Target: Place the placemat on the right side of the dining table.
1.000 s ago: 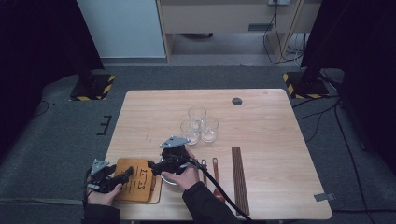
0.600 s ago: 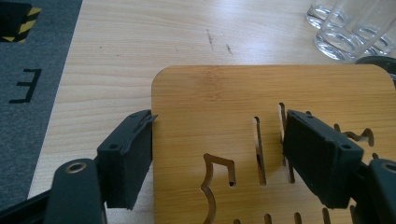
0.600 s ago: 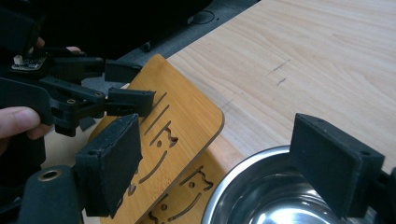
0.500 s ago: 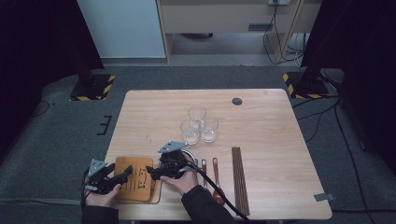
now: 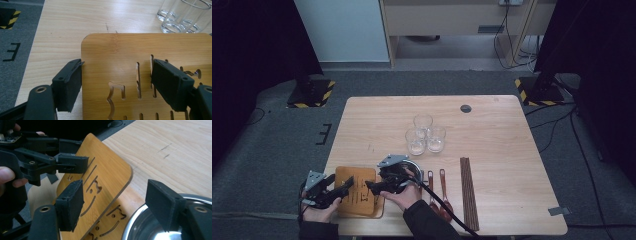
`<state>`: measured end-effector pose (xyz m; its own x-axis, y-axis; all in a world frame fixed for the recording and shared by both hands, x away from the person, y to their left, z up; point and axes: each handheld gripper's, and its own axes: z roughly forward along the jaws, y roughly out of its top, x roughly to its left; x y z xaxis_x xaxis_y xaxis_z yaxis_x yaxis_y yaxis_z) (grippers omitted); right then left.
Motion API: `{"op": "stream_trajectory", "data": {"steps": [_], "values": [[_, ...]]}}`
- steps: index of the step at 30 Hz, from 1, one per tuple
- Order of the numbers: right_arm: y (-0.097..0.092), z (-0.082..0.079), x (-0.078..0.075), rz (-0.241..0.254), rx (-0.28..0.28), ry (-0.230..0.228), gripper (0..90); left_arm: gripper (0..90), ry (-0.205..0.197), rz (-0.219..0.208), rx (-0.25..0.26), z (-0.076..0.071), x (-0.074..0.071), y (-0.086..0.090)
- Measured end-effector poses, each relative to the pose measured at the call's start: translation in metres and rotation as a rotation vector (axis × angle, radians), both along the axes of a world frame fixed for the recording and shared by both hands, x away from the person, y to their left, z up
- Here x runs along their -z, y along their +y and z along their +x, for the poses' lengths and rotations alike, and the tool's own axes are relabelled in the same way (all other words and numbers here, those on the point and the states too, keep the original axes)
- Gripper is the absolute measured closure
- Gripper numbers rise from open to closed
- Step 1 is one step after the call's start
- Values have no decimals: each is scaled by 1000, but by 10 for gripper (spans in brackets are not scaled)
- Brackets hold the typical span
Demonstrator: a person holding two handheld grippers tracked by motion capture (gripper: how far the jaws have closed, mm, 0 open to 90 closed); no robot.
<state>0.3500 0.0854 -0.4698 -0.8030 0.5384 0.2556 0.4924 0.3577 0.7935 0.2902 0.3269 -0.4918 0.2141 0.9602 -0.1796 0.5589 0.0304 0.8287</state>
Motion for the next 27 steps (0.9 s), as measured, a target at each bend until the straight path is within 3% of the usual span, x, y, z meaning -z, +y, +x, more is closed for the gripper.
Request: {"op": "stream_trajectory", "data": {"steps": [6, 20, 27], "values": [[3, -1, 2, 10, -20, 14, 379, 251, -18, -6, 3, -3, -3, -1], [5, -1, 7, 75, -62, 100, 597, 252, -50, -19, 0, -5, -7, -1], [6, 0, 10, 88, -75, 109, 680, 251, -58, -25, 2, -6, -9, -2]]}}
